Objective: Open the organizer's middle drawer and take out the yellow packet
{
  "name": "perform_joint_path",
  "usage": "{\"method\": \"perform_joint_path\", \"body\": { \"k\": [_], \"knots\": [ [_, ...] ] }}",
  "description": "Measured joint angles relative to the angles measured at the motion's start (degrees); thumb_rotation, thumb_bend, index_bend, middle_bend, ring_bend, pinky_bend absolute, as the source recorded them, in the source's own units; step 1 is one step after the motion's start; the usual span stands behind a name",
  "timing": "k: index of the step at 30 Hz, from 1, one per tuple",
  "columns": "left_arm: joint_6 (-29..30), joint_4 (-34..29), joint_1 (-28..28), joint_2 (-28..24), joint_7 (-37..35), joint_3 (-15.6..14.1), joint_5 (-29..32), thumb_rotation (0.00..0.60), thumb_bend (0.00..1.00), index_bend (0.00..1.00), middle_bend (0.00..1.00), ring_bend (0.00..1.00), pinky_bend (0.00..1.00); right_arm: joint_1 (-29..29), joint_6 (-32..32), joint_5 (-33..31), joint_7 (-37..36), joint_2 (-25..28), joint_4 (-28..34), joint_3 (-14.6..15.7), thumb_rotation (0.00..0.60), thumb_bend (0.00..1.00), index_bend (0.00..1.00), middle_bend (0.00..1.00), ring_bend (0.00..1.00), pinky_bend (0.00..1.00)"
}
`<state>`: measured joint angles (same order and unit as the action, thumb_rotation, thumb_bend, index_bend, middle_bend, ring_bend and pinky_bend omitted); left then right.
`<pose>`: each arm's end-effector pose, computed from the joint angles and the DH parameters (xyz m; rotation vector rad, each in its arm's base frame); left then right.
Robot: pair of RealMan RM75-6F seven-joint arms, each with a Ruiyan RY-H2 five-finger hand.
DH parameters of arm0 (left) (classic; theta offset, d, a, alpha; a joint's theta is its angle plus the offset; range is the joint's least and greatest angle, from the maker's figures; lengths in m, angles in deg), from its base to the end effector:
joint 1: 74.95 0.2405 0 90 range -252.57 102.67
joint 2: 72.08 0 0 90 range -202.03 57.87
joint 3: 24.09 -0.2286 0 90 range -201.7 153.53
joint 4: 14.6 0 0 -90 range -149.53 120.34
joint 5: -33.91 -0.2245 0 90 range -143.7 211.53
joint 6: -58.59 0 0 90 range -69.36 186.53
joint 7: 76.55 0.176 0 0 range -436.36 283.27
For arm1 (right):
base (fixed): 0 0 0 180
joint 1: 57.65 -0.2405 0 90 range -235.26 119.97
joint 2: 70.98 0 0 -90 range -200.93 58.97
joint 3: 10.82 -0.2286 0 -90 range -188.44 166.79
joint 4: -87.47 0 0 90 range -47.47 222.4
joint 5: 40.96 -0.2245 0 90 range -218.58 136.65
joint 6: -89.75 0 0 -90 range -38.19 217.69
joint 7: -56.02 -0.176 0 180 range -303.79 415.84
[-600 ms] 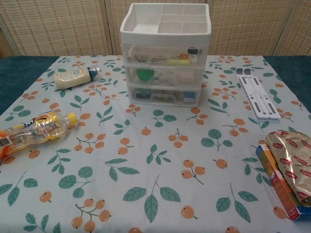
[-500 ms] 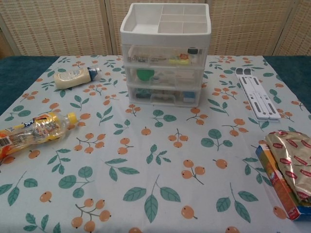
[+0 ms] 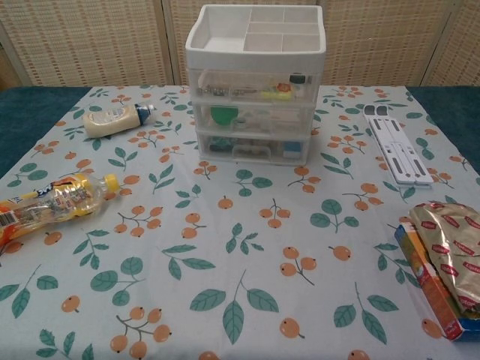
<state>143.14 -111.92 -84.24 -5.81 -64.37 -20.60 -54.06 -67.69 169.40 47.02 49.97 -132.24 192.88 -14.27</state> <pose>-0.2447 0.2319 0.1130 -1.4917 -0.7651 -0.9225 -0.2235 -0.2302 0.1121 1.4477 -1.1183 1.1536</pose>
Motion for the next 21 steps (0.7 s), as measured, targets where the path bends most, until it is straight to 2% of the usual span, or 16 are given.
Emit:
{"method": "perform_joint_path", "body": {
  "k": [6, 9, 14, 21],
  "knots": [
    [0.51, -0.45, 0.37, -0.47, 0.07, -0.07, 0.14, 0.600, 0.17, 0.16, 0.07, 0.07, 0.09, -6.36, -11.75, -4.55, -9.87, -1.55, 2.10, -2.23, 0.600, 0.54, 0.00, 0.57, 0.56, 0.75],
    [0.84, -0.71, 0.64, -0.86, 0.15, -0.13, 0.20, 0.600, 0.17, 0.16, 0.07, 0.07, 0.09, -10.16, -18.57, -7.95, -15.59, -3.02, 2.30, -3.84, 0.600, 0.55, 0.00, 0.67, 0.69, 0.83],
    [1.44, -1.19, 1.17, -1.56, 0.29, -0.22, 0.40, 0.600, 0.17, 0.16, 0.07, 0.07, 0.09, -17.10, -29.58, -14.03, -24.46, -6.80, 0.97, -7.08, 0.600, 0.58, 0.00, 0.75, 0.77, 0.85],
    [1.68, -1.77, 1.47, -2.05, 0.78, -0.17, 0.77, 0.600, 0.17, 0.16, 0.07, 0.08, 0.09, -25.11, -39.48, -19.49, -30.71, -13.58, -4.12, -11.03, 0.600, 0.60, 0.00, 0.80, 0.82, 0.85]
  ]
}}
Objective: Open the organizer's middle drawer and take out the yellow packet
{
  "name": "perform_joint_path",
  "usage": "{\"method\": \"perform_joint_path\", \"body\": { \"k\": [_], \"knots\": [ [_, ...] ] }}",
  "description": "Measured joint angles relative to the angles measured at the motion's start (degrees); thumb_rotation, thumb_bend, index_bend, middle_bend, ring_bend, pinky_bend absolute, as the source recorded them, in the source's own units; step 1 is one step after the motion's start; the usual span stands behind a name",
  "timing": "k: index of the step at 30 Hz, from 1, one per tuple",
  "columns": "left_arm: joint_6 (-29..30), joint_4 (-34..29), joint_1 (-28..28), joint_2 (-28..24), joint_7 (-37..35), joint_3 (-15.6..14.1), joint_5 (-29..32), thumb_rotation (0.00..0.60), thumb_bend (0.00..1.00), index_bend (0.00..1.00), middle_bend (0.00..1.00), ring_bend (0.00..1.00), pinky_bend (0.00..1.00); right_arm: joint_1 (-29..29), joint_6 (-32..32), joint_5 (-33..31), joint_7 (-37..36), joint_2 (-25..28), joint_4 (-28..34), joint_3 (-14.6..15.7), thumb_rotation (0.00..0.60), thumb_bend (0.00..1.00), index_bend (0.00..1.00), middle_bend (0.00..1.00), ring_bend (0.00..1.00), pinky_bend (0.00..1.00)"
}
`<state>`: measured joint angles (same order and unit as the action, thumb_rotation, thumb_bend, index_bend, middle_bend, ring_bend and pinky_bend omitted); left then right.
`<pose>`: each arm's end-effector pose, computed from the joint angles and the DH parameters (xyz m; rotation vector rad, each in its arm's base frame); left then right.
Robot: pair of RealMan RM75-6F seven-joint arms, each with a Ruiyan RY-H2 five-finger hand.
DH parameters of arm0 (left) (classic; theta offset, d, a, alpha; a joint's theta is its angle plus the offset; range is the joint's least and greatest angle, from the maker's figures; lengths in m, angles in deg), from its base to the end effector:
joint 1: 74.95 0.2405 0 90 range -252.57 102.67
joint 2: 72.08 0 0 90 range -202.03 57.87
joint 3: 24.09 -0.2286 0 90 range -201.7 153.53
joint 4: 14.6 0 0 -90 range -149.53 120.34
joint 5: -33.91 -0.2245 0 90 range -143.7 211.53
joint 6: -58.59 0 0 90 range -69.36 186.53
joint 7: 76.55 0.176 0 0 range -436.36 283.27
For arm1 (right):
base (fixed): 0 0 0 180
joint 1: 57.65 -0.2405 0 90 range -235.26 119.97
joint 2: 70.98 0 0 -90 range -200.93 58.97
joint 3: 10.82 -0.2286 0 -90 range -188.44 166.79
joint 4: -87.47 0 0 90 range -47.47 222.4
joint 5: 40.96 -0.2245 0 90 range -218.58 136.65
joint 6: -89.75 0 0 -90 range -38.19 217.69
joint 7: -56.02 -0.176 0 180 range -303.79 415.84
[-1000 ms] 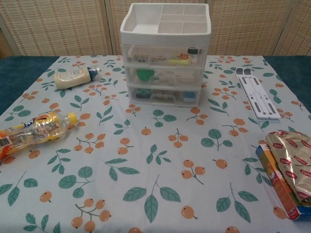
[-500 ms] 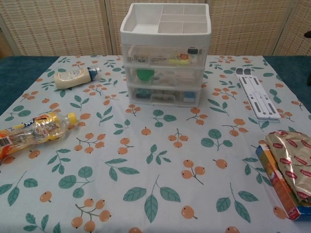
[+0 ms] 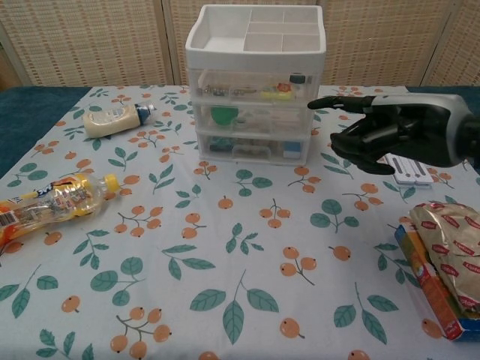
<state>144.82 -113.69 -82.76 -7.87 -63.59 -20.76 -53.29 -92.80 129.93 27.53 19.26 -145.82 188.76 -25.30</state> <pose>-0.2491 0.2247 0.1258 -1.4552 -0.7576 -0.8964 -0.1154 -0.3165 -0.0185 1.4721 -2.1117 1.2752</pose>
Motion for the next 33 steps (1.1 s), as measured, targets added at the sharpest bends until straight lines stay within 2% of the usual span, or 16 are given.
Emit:
{"method": "perform_joint_path", "body": {
  "k": [14, 23, 33],
  "knots": [
    [-0.50, -0.46, -0.17, -0.30, 0.76, 0.51, 1.11, 0.600, 0.17, 0.16, 0.07, 0.08, 0.09, -6.44, -5.53, -3.49, -7.82, -11.95, -13.17, -5.66, 0.600, 0.62, 0.00, 0.81, 0.83, 0.86],
    [-0.50, 0.11, 0.20, -0.50, 0.35, 0.48, 1.86, 0.600, 0.17, 0.16, 0.07, 0.08, 0.09, -10.06, -7.28, -4.09, -8.15, -16.66, -19.95, -7.65, 0.600, 0.62, 0.00, 0.81, 0.84, 0.86],
    [-0.03, 0.25, 0.51, -0.92, -0.07, 0.64, 2.04, 0.600, 0.17, 0.16, 0.07, 0.08, 0.09, -13.14, -8.91, -5.83, -6.26, -19.56, -23.77, -8.94, 0.600, 0.62, 0.00, 0.81, 0.84, 0.86]
  ]
}}
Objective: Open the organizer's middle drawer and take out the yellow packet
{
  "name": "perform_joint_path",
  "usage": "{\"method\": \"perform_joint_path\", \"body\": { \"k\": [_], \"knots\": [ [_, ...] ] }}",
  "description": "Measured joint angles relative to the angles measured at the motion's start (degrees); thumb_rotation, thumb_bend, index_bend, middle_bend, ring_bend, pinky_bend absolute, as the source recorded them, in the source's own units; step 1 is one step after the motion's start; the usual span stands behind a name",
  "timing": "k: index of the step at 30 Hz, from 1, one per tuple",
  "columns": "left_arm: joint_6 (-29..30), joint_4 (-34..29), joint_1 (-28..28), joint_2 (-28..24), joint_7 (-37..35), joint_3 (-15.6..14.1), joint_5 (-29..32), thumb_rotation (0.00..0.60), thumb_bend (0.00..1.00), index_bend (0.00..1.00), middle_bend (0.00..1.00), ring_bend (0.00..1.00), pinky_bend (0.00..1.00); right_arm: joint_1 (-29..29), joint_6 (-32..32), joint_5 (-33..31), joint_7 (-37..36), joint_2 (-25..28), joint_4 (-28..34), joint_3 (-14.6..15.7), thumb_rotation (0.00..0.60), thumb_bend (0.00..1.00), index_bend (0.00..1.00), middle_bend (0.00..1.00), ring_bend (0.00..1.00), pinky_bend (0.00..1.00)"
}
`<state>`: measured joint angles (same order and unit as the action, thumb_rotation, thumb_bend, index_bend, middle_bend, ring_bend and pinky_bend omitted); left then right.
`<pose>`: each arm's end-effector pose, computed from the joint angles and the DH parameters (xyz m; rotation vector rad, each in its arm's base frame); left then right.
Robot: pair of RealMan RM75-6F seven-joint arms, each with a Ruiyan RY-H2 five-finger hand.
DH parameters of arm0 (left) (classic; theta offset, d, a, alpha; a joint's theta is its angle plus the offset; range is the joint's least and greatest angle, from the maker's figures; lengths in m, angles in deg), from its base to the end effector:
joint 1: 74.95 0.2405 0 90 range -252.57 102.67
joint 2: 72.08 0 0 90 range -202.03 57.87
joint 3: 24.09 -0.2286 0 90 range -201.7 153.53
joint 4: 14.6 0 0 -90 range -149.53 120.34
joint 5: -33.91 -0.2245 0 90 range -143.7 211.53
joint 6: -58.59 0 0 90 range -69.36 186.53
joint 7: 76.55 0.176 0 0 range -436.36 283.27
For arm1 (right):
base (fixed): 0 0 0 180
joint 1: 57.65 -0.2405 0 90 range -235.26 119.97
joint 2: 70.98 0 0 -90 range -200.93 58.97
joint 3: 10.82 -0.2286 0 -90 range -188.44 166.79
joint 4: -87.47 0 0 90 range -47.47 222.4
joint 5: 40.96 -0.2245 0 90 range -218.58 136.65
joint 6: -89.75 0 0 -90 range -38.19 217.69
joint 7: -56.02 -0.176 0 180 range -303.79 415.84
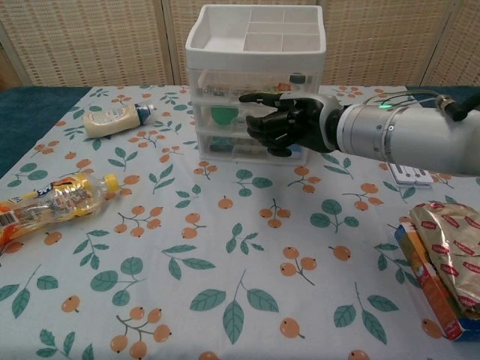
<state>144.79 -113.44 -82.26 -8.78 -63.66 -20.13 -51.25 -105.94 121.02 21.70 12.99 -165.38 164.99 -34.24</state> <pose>-0.2585 0.2256 0.1343 -1.4218 -0.7605 -0.8622 -0.0560 -0.3880 -0.0809 1.3822 -2.2501 1.3683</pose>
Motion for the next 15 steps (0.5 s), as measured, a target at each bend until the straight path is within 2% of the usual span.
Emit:
{"method": "perform_joint_path", "body": {
  "k": [15],
  "knots": [
    [0.21, -0.06, 0.34, -0.35, 0.08, -0.14, -0.03, 0.600, 0.17, 0.16, 0.07, 0.08, 0.09, -3.51, -2.07, -3.45, 3.14, -2.15, -3.48, -1.77, 0.600, 0.62, 0.00, 0.81, 0.83, 0.86]
  ]
}}
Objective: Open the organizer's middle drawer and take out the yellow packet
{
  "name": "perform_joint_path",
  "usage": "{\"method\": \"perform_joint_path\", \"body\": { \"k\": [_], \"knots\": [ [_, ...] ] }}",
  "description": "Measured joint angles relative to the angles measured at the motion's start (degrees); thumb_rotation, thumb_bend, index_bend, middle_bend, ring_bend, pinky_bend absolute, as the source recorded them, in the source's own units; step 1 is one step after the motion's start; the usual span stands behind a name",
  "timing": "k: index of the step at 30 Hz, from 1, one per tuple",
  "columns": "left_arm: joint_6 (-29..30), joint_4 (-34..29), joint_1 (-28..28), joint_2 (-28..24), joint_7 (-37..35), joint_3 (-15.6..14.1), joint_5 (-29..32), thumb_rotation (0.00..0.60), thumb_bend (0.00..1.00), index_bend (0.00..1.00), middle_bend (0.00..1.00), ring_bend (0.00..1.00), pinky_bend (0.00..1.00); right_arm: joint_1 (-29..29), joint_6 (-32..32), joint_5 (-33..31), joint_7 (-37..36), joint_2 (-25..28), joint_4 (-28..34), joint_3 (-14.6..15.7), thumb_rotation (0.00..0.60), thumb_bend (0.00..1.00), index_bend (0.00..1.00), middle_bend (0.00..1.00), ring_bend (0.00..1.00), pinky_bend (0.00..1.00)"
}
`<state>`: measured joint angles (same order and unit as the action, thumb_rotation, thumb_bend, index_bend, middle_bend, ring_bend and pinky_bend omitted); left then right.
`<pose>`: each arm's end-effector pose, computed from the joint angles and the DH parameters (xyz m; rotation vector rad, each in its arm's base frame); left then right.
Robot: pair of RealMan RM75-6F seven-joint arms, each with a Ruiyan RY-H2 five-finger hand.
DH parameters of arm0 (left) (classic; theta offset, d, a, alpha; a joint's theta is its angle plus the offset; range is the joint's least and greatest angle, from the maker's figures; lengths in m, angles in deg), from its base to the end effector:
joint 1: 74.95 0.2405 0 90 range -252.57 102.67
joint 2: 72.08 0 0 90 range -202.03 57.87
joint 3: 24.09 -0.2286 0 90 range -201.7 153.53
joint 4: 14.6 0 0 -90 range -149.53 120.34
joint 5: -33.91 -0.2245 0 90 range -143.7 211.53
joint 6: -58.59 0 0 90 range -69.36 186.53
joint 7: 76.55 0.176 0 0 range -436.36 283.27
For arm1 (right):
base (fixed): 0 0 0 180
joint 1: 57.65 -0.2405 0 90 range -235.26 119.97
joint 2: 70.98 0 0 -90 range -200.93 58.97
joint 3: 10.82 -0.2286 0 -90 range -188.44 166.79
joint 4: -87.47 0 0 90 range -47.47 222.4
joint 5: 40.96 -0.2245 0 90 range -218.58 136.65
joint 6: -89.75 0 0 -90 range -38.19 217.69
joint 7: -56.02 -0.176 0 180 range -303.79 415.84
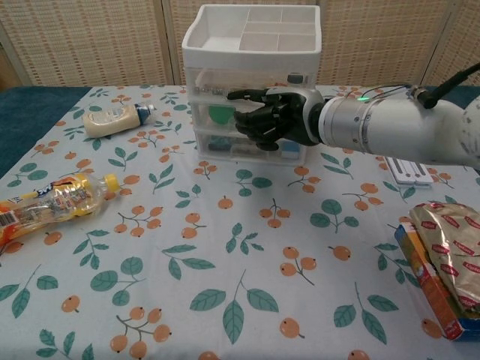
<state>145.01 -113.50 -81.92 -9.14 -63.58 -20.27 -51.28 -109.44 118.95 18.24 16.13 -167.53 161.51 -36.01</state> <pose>-0.2602 0.2235 0.1362 -1.4196 -0.7578 -0.8535 -0.0401 -0.4007 -0.0870 1.4060 -2.2309 1.3540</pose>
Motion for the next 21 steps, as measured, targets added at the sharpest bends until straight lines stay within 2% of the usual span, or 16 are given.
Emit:
{"method": "perform_joint_path", "body": {
  "k": [5, 13, 21],
  "knots": [
    [0.08, 0.04, 0.16, -0.04, 0.06, -0.03, 0.15, 0.600, 0.17, 0.16, 0.07, 0.08, 0.09, -0.56, -0.63, -0.51, 0.64, -0.48, -0.51, -0.29, 0.600, 0.65, 0.00, 0.81, 0.84, 0.86],
    [0.12, 0.15, 0.21, -0.07, 0.05, -0.01, 0.07, 0.600, 0.17, 0.16, 0.07, 0.08, 0.09, -0.11, -0.93, 0.39, 0.90, 0.27, 0.65, -0.24, 0.600, 0.66, 0.08, 0.81, 0.83, 0.86],
    [0.15, -0.12, 0.24, 0.05, 0.54, -0.05, -0.03, 0.600, 0.17, 0.16, 0.07, 0.08, 0.09, 1.02, -1.58, 2.37, 0.41, 2.06, 3.28, 0.16, 0.600, 0.66, 0.08, 0.81, 0.83, 0.86]
  ]
}}
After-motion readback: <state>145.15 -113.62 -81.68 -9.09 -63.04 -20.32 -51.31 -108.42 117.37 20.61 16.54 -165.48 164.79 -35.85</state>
